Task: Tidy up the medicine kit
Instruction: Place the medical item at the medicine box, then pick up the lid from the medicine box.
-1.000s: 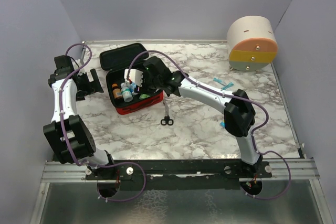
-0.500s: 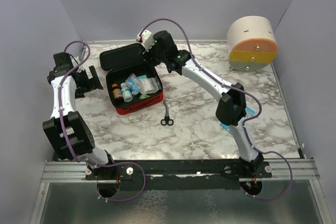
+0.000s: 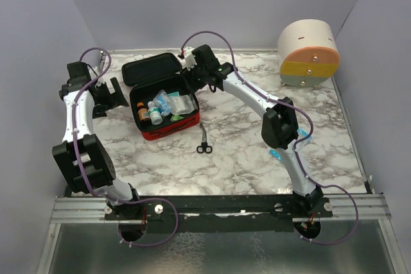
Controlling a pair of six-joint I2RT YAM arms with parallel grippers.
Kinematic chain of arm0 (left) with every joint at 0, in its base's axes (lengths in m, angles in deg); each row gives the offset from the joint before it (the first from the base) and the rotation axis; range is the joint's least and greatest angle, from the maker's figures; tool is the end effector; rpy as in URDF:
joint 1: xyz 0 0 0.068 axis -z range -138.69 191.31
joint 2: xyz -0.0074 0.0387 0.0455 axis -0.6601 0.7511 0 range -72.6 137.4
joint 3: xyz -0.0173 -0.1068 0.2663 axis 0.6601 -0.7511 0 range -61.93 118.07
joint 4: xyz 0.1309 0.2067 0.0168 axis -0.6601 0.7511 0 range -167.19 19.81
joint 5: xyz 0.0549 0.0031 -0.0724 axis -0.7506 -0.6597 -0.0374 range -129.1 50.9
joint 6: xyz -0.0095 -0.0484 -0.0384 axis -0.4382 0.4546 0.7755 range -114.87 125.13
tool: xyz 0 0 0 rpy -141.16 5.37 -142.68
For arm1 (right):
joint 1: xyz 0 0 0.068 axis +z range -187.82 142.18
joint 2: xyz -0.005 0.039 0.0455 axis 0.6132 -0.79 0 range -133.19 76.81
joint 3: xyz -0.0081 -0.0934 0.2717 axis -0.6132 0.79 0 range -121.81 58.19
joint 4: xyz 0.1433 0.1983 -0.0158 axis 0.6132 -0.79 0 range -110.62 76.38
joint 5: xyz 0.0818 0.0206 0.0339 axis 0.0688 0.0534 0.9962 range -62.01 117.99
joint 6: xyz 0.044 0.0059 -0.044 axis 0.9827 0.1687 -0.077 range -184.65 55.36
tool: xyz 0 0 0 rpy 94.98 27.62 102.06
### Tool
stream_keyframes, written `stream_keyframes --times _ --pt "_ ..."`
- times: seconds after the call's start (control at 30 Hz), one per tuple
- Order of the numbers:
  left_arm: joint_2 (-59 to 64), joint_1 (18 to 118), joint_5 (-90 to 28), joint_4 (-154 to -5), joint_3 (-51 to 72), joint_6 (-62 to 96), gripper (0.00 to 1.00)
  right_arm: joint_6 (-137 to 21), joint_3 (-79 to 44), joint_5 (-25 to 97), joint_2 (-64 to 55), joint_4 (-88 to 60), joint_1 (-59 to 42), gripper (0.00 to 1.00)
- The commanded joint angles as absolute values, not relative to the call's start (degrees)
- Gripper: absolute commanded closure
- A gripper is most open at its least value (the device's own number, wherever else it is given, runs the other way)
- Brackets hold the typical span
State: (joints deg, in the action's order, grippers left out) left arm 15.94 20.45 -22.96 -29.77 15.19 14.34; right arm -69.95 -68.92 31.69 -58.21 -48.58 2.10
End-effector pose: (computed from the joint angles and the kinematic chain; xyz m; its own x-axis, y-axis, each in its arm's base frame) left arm 0.2942 0.0980 0.3038 -0.7560 -0.4527 -0.4727 -0.3330 0.8878 -0.3177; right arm 0.4122 0.3489 0.2562 -0.4570 -0.5028 -0.7338 -0.7221 0.6914 -0.0240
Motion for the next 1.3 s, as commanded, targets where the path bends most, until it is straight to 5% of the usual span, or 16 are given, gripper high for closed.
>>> stream_keyframes --times 0.0,0.33,0.63,1.13,1.27 --pt "13.31 22.38 -21.18 -28.36 11.17 14.81 0.01 -65.73 -68.23 36.60 -56.98 -49.52 2.13 0.54" --pt "16.22 26.73 -23.11 -28.48 10.02 15.02 0.05 -62.98 -67.67 39.57 -57.51 -50.26 2.13 0.66" --pt "22.50 27.86 -24.32 -29.48 12.96 15.84 0.20 -62.37 -66.39 40.31 -58.72 -50.24 2.17 0.84" --pt "26.80 30.06 -25.31 -32.05 11.92 15.83 0.51 -62.89 -63.07 39.61 -59.40 -52.51 2.26 0.98" --pt "27.50 30.25 -25.57 -32.27 12.27 15.72 0.52 -63.14 -60.83 39.13 -57.73 -52.10 2.26 0.94"
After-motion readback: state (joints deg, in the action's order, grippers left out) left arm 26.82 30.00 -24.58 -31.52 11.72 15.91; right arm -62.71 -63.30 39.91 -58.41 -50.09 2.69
